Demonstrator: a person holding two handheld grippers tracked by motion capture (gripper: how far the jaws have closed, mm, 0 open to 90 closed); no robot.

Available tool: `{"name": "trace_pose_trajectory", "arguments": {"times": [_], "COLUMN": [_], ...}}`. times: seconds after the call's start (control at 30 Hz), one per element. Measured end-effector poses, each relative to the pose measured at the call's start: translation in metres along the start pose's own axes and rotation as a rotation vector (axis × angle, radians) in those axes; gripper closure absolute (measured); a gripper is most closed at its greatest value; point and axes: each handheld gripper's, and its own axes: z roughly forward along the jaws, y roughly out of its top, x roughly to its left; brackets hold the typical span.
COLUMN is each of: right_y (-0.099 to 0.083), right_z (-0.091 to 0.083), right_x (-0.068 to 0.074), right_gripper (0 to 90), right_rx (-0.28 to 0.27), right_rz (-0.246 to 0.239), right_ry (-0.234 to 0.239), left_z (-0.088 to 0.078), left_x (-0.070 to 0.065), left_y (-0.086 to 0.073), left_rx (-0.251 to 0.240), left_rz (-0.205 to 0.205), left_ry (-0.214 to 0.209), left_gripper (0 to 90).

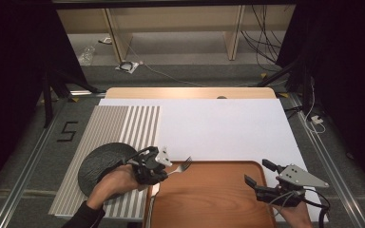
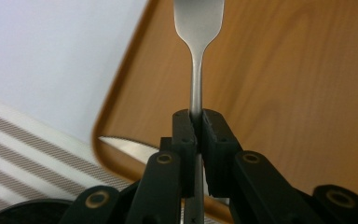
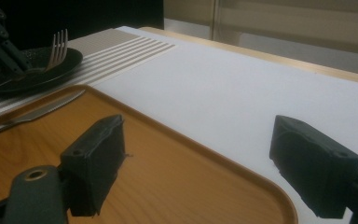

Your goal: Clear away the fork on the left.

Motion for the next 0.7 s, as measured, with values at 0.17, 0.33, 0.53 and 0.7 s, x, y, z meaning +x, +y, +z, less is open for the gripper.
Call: {"name": "trace_pose_trajectory", "arguments": {"times": [0.17, 0.33, 0.53, 0.7], "right_y": [0.0, 0.001, 0.001, 0.002], "right_z": [-0.002, -0.002, -0.002, -0.004], "right_x": [0.0, 0.001, 0.001, 0.001], "right_gripper": [19.1, 19.1, 19.1, 19.1], "right_rx": [0.012, -0.006, -0.007, 0.0], "right_rz": [-0.006, -0.004, -0.009, -0.01], "right_ry": [-0.004, -0.003, -0.003, -0.007], "left_z": [0.006, 0.013, 0.017, 0.02], "left_x": [-0.015, -0.025, -0.038, -0.048], "left_y": [0.006, 0.01, 0.013, 0.013], "left_rx": [0.011, 0.027, 0.038, 0.039], "left_rz": [0.016, 0.023, 0.008, -0.013], "left_ry": [-0.037, -0.058, -0.098, -0.144], "left_gripper": [84.2, 84.3, 84.2, 84.2]}}
